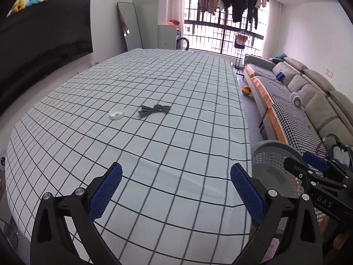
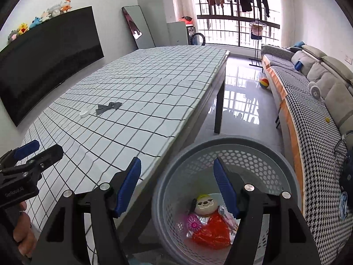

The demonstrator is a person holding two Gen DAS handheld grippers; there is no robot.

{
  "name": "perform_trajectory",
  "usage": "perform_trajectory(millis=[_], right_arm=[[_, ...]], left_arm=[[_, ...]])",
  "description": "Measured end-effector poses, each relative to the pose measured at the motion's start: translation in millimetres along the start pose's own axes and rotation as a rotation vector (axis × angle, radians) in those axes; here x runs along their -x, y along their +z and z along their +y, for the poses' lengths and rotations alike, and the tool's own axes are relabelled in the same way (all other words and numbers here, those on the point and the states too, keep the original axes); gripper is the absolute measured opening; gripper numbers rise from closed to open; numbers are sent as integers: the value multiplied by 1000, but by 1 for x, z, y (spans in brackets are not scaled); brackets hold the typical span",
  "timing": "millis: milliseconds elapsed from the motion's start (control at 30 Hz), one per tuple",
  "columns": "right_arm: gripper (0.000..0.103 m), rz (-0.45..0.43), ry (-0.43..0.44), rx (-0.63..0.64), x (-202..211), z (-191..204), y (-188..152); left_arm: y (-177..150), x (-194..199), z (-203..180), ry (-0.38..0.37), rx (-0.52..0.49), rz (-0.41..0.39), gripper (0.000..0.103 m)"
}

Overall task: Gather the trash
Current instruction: 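Move both tools back over the table toward the grey cloth bow, then close the right tool on the grey cloth bow and lift it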

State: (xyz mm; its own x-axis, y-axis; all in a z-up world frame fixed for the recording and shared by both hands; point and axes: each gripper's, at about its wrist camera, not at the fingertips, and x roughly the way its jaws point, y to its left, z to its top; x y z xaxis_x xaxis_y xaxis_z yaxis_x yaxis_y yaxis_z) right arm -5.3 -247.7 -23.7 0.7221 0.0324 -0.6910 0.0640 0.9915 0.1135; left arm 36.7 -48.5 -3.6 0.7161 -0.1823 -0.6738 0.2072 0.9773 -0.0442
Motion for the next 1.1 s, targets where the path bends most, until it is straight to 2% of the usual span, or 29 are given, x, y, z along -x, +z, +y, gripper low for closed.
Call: perform_trajectory(millis=[333, 633, 900, 1100], right_arm=[[65, 47, 85, 114, -59, 66, 54], [65, 107, 117, 216, -123, 122, 94], [65, 157, 86, 342, -184, 160, 112], [65, 178, 71, 422, -220, 170, 120]], left_arm=[[2, -23, 80, 105, 125, 16, 97], [6, -30, 132, 203, 168, 9, 97], [5, -33, 155, 203, 207, 12, 97], [1, -38, 163, 189, 230, 20, 97]])
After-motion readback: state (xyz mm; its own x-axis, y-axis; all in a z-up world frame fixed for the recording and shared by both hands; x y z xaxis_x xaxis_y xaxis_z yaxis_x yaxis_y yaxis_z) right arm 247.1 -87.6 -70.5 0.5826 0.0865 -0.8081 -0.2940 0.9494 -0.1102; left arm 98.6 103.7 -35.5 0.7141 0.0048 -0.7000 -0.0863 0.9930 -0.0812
